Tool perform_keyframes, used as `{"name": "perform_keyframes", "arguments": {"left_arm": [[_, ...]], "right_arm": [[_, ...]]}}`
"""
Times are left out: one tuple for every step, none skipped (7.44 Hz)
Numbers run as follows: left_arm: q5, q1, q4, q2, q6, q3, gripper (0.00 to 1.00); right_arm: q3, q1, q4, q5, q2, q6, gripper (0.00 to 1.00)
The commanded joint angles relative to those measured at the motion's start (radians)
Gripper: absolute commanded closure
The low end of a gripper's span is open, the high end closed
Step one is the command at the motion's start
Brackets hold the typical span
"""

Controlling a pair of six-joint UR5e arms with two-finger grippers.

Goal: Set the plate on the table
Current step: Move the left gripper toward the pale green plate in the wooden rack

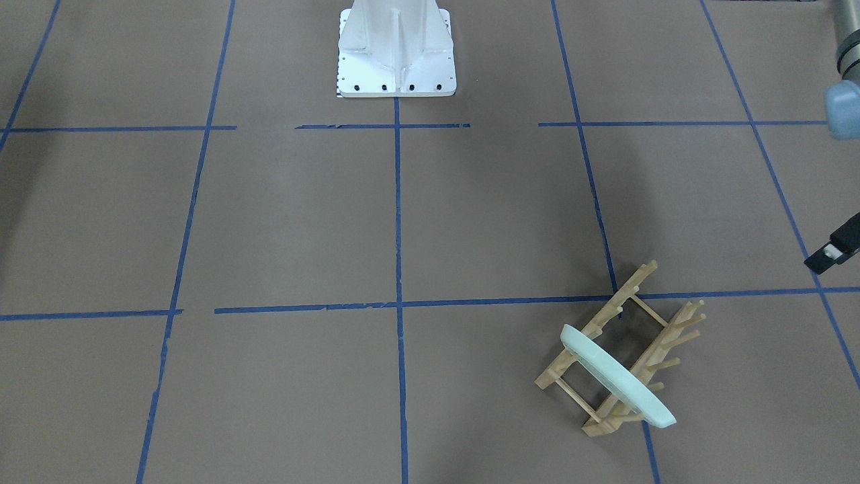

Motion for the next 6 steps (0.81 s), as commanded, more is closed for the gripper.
{"name": "perform_keyframes", "arguments": {"left_arm": [[0.237,0.119,-0.307,-0.133,-0.384,0.133,0.0],[0.314,0.173,-0.337,-0.152,-0.386,0.157,0.0],[0.322,0.179,-0.337,-0.223,-0.389,0.232,0.0],[0.321,0.188,-0.342,-0.247,-0.39,0.263,0.03],[0.319,0.19,-0.369,-0.255,-0.392,0.269,0.09],[0.319,0.193,-0.385,-0.271,-0.392,0.302,0.13]], "right_arm": [[0.001,0.0,0.0,0.0,0.0,0.0,0.0],[0.001,0.0,0.0,0.0,0.0,0.0,0.0],[0.001,0.0,0.0,0.0,0.0,0.0,0.0],[0.001,0.0,0.0,0.0,0.0,0.0,0.0],[0.001,0.0,0.0,0.0,-0.002,0.0,0.0],[0.001,0.0,0.0,0.0,0.0,0.0,0.0]]}}
